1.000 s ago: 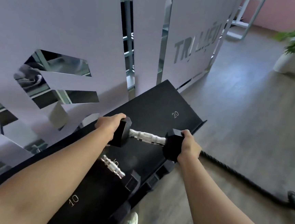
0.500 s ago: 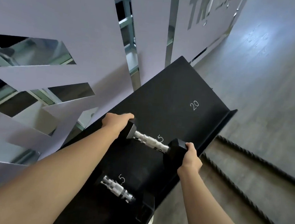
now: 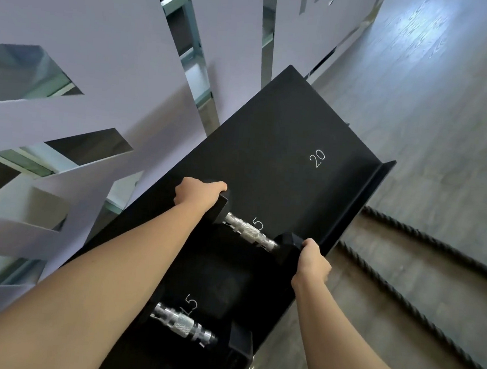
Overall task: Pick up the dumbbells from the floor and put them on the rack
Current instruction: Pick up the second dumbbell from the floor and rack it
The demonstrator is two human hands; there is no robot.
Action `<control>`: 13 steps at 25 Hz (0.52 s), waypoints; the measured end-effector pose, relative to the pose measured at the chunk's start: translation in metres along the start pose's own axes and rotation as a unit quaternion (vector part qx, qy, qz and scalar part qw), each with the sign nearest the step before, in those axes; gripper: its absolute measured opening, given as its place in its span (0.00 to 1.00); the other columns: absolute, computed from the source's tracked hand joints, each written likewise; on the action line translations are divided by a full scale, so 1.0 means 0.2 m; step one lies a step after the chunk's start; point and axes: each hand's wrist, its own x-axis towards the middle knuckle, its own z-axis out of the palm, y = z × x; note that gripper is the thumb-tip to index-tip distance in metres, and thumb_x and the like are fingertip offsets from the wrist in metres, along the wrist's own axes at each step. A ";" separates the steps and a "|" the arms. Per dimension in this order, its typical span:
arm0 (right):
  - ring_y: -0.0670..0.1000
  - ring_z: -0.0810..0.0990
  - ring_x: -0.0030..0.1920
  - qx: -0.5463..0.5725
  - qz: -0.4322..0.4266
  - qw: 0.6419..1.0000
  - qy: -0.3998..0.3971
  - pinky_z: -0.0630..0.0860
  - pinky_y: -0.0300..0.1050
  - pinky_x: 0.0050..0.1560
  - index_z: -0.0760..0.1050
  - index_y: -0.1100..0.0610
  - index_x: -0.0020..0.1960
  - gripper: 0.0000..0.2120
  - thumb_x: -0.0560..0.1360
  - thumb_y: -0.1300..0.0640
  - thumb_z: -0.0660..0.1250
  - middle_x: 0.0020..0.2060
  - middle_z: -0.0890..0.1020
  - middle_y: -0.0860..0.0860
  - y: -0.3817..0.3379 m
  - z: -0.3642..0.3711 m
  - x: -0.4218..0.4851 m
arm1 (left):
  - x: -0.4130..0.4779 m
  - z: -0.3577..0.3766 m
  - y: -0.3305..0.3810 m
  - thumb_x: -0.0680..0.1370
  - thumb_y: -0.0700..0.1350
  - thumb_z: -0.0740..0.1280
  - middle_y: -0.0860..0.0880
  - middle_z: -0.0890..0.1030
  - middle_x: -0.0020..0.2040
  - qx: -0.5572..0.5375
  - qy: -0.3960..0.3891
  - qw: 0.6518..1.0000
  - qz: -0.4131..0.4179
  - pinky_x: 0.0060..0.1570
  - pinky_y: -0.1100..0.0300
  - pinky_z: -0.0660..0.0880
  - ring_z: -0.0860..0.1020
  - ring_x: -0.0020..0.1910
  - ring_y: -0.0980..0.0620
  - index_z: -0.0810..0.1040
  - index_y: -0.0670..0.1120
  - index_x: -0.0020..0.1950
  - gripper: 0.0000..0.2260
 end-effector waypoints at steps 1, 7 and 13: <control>0.54 0.76 0.37 -0.016 -0.009 1.000 0.007 0.76 0.49 0.42 0.76 0.60 0.51 0.18 0.67 0.50 0.68 0.41 0.77 0.54 0.00 -0.01 0.00 | -0.01 0.01 0.00 0.69 0.55 0.76 0.47 0.74 0.52 0.006 0.005 1.000 0.004 0.32 0.57 0.70 0.73 0.39 0.50 0.74 0.45 0.67 0.30; 0.53 0.72 0.31 -0.089 -0.133 0.987 -0.003 0.69 0.46 0.34 0.71 0.54 0.26 0.13 0.68 0.54 0.65 0.29 0.75 0.52 -0.08 -0.06 -0.05 | -0.03 0.09 0.01 0.72 0.56 0.73 0.48 0.71 0.47 0.027 0.020 0.999 0.016 0.38 0.56 0.72 0.68 0.33 0.53 0.74 0.44 0.65 0.27; 0.51 0.64 0.27 -0.150 -0.219 0.963 -0.035 0.61 0.48 0.28 0.68 0.53 0.15 0.24 0.70 0.57 0.62 0.14 0.64 0.45 -0.26 -0.05 -0.16 | -0.14 0.12 0.01 0.76 0.56 0.69 0.44 0.77 0.65 0.039 0.010 0.997 0.072 0.59 0.46 0.76 0.77 0.60 0.43 0.72 0.44 0.70 0.27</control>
